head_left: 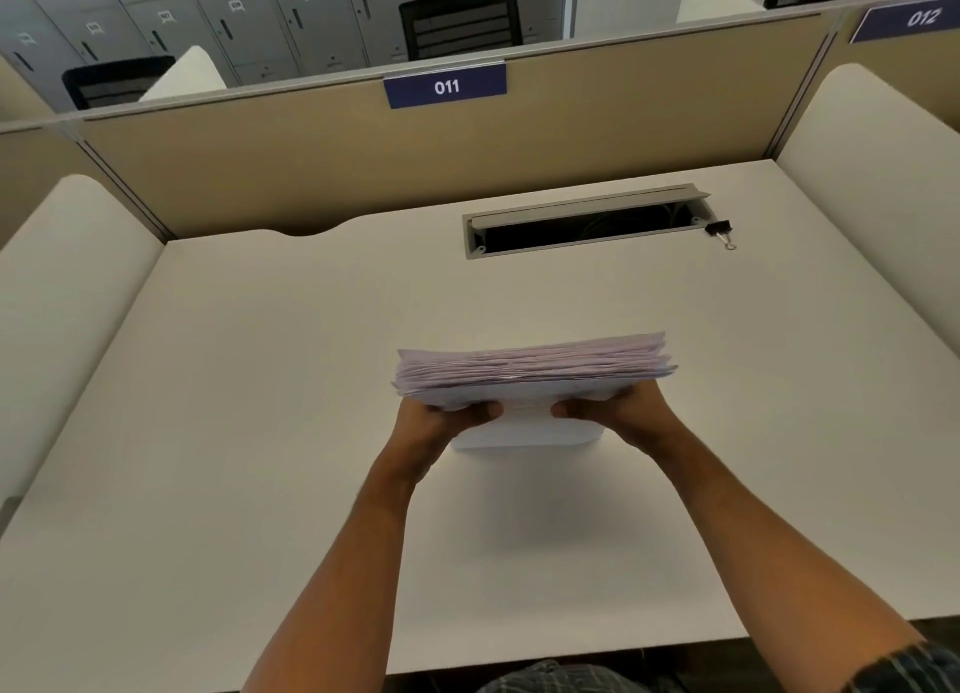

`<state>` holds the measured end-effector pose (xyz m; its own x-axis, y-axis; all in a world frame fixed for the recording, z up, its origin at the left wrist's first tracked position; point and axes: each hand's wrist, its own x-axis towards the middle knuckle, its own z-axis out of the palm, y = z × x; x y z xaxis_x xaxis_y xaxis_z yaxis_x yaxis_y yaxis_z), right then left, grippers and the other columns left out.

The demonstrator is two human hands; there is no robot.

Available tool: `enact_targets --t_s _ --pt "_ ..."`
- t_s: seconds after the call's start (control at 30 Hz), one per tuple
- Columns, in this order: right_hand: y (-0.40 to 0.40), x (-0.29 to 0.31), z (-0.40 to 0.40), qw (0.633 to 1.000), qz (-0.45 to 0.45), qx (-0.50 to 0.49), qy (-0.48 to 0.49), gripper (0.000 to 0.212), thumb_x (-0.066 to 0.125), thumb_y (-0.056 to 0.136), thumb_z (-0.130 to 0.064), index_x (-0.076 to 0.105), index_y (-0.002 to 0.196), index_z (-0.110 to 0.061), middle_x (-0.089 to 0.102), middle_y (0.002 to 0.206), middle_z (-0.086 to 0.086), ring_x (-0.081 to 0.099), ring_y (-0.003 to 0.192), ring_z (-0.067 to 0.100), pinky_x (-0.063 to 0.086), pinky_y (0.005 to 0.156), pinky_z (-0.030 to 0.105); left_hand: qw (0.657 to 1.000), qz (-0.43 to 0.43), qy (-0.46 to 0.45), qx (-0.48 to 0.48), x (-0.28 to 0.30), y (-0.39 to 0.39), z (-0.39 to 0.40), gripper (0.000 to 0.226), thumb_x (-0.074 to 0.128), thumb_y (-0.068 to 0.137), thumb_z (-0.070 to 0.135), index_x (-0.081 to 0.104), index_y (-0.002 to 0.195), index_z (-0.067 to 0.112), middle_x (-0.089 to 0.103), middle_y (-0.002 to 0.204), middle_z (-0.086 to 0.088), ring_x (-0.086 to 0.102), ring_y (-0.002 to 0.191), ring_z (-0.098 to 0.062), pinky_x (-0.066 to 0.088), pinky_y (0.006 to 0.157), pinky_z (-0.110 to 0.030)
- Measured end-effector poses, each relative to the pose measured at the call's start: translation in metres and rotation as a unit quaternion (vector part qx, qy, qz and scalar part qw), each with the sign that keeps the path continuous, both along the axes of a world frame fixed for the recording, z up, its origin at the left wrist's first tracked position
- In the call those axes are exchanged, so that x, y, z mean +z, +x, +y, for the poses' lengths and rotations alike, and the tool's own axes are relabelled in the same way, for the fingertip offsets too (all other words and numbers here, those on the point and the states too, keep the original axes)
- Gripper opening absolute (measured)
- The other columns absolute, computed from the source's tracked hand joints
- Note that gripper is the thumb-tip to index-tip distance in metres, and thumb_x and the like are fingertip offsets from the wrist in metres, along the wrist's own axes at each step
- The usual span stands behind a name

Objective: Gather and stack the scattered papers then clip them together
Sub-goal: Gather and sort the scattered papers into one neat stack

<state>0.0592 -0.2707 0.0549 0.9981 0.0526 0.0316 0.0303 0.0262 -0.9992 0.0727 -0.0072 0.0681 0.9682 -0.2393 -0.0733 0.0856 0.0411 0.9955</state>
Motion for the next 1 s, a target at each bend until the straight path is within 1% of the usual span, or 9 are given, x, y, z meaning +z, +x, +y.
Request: enact_targets --t_s 0.2,0.3,0.37,0.47,0.63,0.73,0.83,0.93,1.0 --pt "-0.001 0.002 -0.003 1.000 -0.020 -0.022 0.001 0.067 0.096 0.059 0.001 0.077 0.111 -0.038 0.078 0.111 -0.006 0.073 0.103 0.014 0.060 0.078 0.024 0.999 -0.035 -0.006 0.009 0.013 0.000 -0.001 0.053 0.094 0.067 0.017 0.075 0.116 0.025 0.078 0.114 -0.002 0.074 0.106 -0.018 0.060 0.082 -0.029" --pt "-0.008 0.028 0.005 0.983 -0.134 -0.113 -0.052 0.090 0.098 0.062 -0.010 0.056 0.142 -0.022 0.063 0.138 0.008 0.061 0.127 0.023 0.054 0.098 0.027 0.999 -0.048 -0.011 0.020 0.020 0.003 -0.004 0.051 0.094 0.067 0.014 0.076 0.113 0.024 0.078 0.111 -0.005 0.074 0.105 -0.022 0.060 0.081 -0.032" --pt "-0.013 0.053 0.011 0.905 -0.311 -0.226 -0.184 0.104 0.097 0.068 -0.024 0.037 0.149 0.000 0.045 0.149 0.019 0.047 0.138 0.032 0.046 0.109 0.036 0.999 -0.040 -0.010 0.032 0.021 0.004 -0.006 0.049 0.092 0.066 0.011 0.077 0.109 0.030 0.078 0.109 -0.004 0.074 0.104 -0.024 0.062 0.081 -0.034" --pt "-0.019 0.093 0.030 0.745 -0.515 -0.248 -0.344 0.090 0.085 0.082 -0.034 0.035 0.150 -0.002 0.042 0.153 0.024 0.039 0.148 0.034 0.039 0.114 0.053 0.998 -0.035 -0.012 0.046 0.021 0.004 -0.010 0.049 0.091 0.065 0.011 0.079 0.103 0.040 0.079 0.109 -0.001 0.074 0.105 -0.024 0.063 0.085 -0.038" --pt "-0.015 0.110 0.046 0.680 -0.434 -0.100 -0.583 0.067 0.067 0.095 -0.051 0.057 0.146 -0.009 0.059 0.147 0.014 0.052 0.140 0.033 0.032 0.118 0.060 0.998 -0.054 -0.028 0.032 0.024 0.004 -0.011 0.053 0.088 0.069 0.009 0.077 0.109 0.041 0.078 0.111 0.001 0.074 0.103 -0.021 0.062 0.083 -0.034" --pt "-0.015 0.102 0.032 0.699 -0.441 -0.199 -0.526 0.069 0.073 0.091 -0.050 0.058 0.144 -0.009 0.058 0.147 0.014 0.051 0.141 0.032 0.034 0.115 0.060 0.998 -0.040 -0.020 0.043 0.020 0.005 -0.010 0.053 0.089 0.069 0.003 0.075 0.113 0.028 0.077 0.113 -0.006 0.073 0.105 -0.024 0.063 0.087 -0.043" --pt "-0.011 0.080 0.006 0.811 -0.404 -0.290 -0.307 0.087 0.084 0.083 -0.048 0.044 0.150 -0.009 0.049 0.154 0.011 0.046 0.143 0.029 0.039 0.114 0.054 0.998 -0.031 -0.012 0.055 0.018 0.007 -0.010 0.047 0.090 0.067 0.008 0.079 0.104 0.034 0.079 0.108 -0.002 0.075 0.102 -0.021 0.064 0.085 -0.041" --pt "-0.006 0.043 -0.021 0.964 -0.182 -0.180 -0.067 0.102 0.084 0.079 -0.056 0.031 0.157 -0.018 0.053 0.152 0.000 0.049 0.142 0.023 0.039 0.117 0.055 0.997 -0.034 -0.013 0.063 0.015 0.010 -0.010 0.041 0.090 0.069 0.013 0.080 0.102 0.035 0.079 0.108 -0.002 0.075 0.102 -0.022 0.064 0.083 -0.038" --pt "-0.007 0.018 -0.028 0.993 -0.057 -0.096 -0.038 0.101 0.085 0.074 -0.058 0.036 0.155 -0.024 0.062 0.143 -0.004 0.055 0.137 0.020 0.041 0.116 0.054 0.997 -0.030 -0.017 0.066 0.013 0.012 -0.011 0.039 0.090 0.071 0.011 0.080 0.101 0.034 0.079 0.108 -0.001 0.075 0.101 -0.020 0.063 0.080 -0.034"
